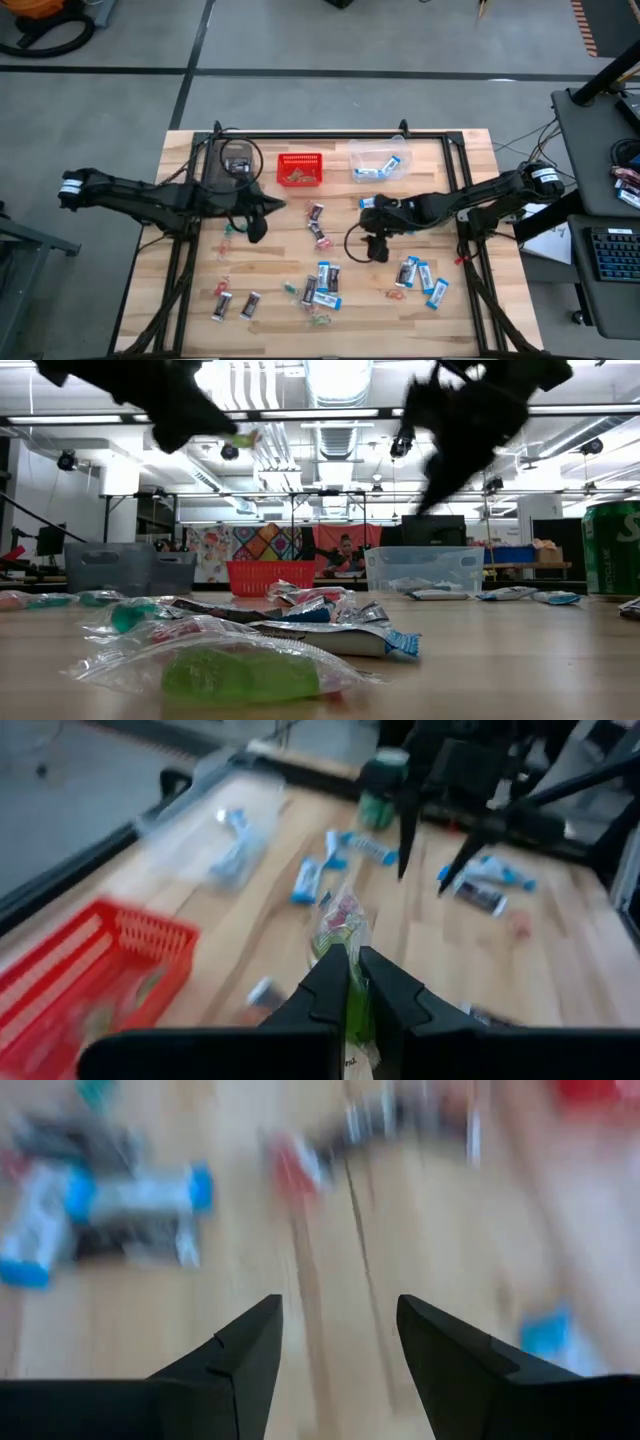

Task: Sort candy
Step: Put the green gummy into the red bin

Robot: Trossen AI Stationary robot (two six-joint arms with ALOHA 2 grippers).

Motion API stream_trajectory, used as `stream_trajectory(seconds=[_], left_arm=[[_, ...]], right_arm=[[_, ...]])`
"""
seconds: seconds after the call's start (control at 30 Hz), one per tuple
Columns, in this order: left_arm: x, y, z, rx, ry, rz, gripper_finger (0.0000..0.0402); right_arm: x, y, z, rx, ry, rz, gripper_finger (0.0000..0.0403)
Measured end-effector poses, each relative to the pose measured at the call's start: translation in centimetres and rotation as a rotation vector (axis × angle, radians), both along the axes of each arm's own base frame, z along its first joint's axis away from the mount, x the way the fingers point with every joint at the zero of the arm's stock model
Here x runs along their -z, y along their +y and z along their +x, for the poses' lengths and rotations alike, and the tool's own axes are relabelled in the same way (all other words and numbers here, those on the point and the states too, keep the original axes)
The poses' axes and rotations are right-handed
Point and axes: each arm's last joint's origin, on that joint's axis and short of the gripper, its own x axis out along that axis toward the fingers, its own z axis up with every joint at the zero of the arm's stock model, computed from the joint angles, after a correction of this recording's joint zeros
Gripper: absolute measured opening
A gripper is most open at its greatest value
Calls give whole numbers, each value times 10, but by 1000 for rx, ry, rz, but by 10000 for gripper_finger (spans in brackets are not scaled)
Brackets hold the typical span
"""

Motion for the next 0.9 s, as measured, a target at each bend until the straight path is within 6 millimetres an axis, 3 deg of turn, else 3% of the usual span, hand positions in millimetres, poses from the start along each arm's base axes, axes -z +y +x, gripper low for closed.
stream_trajectory(seconds=[0.23, 0.37, 0.6, 0.77, 0.9], left_arm=[[14, -6, 35, 108, -65, 0, 0], [24, -8, 49, 137, -80, -12, 0], [31, -4, 65, 119, -120, 9, 0], [23, 29, 64, -94, 95, 102, 0], [37, 65, 60, -215, 298, 130, 0]], right_arm=[[-32, 2, 27, -230, -487, -282, 192], [-46, -1, 32, -255, -632, -391, 192], [-41, -14, 33, -201, -594, -366, 192], [-36, -21, 29, -159, -518, -347, 192], [-32, -31, 27, -75, -443, -425, 192]])
